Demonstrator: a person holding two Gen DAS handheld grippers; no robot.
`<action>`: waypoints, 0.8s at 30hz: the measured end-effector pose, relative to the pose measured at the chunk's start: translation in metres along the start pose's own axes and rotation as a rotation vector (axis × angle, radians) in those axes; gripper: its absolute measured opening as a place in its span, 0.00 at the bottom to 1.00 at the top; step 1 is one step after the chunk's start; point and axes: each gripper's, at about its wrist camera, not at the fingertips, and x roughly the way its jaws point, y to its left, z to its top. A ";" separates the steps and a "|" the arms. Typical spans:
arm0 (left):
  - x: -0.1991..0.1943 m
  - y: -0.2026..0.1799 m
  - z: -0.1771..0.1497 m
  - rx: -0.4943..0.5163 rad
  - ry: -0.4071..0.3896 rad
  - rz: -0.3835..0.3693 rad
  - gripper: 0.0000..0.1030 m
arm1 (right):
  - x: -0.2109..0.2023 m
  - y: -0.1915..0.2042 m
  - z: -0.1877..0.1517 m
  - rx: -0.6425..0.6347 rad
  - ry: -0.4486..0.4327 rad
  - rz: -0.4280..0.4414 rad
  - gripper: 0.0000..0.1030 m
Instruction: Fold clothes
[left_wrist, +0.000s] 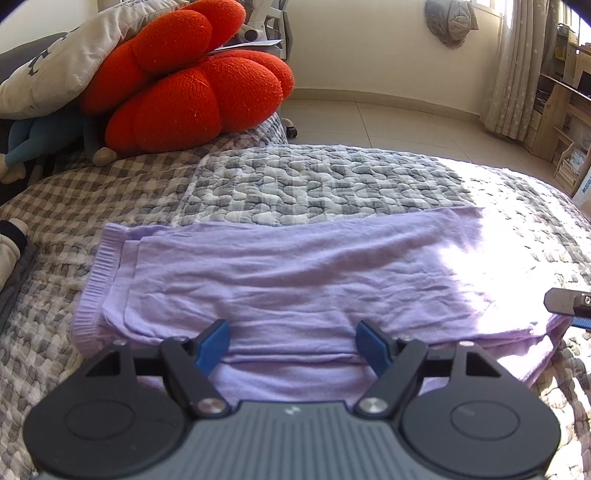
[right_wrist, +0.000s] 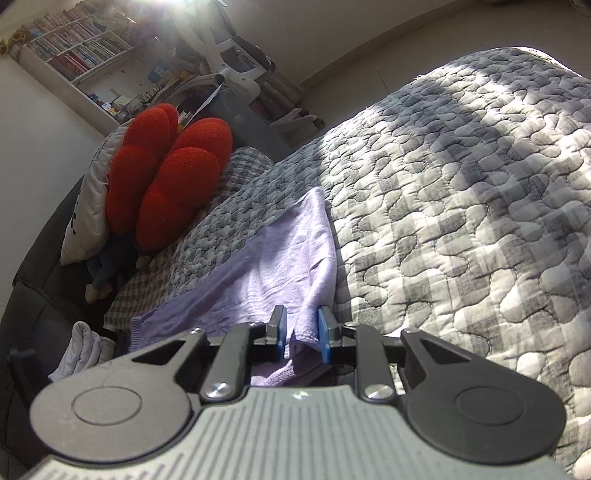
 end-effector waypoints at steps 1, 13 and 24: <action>0.000 0.000 0.000 -0.001 0.000 0.001 0.75 | -0.002 0.002 0.000 -0.008 -0.013 -0.015 0.23; -0.013 0.037 0.012 -0.196 -0.001 -0.103 0.75 | -0.002 0.039 -0.006 -0.110 -0.105 -0.093 0.07; -0.008 0.027 0.008 -0.134 0.030 -0.092 0.75 | -0.002 0.032 -0.004 -0.132 -0.064 -0.207 0.57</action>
